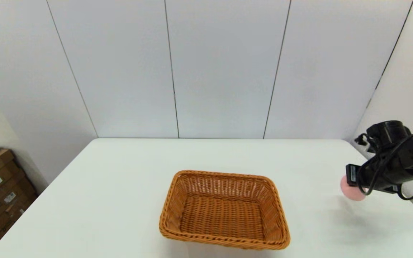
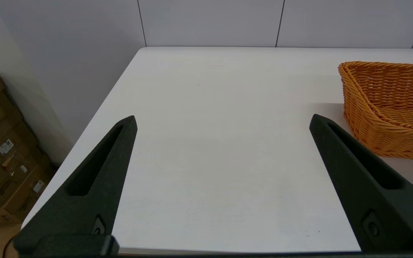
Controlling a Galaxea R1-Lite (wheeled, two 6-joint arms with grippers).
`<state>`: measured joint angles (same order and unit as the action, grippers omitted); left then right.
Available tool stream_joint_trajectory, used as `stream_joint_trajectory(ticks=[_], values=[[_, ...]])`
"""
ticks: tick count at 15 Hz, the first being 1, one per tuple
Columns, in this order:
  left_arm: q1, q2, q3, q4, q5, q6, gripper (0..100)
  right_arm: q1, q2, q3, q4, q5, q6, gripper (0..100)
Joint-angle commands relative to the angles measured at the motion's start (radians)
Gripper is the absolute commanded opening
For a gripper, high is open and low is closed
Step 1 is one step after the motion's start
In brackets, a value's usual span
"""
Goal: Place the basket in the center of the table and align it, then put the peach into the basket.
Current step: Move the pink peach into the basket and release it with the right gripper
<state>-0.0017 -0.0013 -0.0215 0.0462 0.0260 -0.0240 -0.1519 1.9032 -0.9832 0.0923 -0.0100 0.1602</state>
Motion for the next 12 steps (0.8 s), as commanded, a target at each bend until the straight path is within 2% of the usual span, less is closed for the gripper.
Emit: stream_joint_trajectory(ticks=[1, 3, 6, 7, 12], values=[[0.0, 0.0, 0.0, 0.0, 0.0, -0.002, 100, 0.169, -0.388, 0.008, 0.211, 0.099, -0.004, 0], [0.0, 0.0, 0.0, 0.0, 0.0, -0.001, 100, 0.325, -0.466, -0.008, 0.277, 0.097, 0.002, 0], [0.0, 0.0, 0.0, 0.0, 0.0, -0.002, 100, 0.514, -0.446, -0.052, 0.293, 0.09, 0.009, 0], [0.0, 0.0, 0.0, 0.0, 0.0, -0.002, 100, 0.555, -0.4, -0.08, 0.293, 0.09, 0.009, 0], [0.0, 0.0, 0.0, 0.0, 0.002, -0.002, 100, 0.646, -0.124, -0.206, 0.28, 0.091, 0.004, 0]])
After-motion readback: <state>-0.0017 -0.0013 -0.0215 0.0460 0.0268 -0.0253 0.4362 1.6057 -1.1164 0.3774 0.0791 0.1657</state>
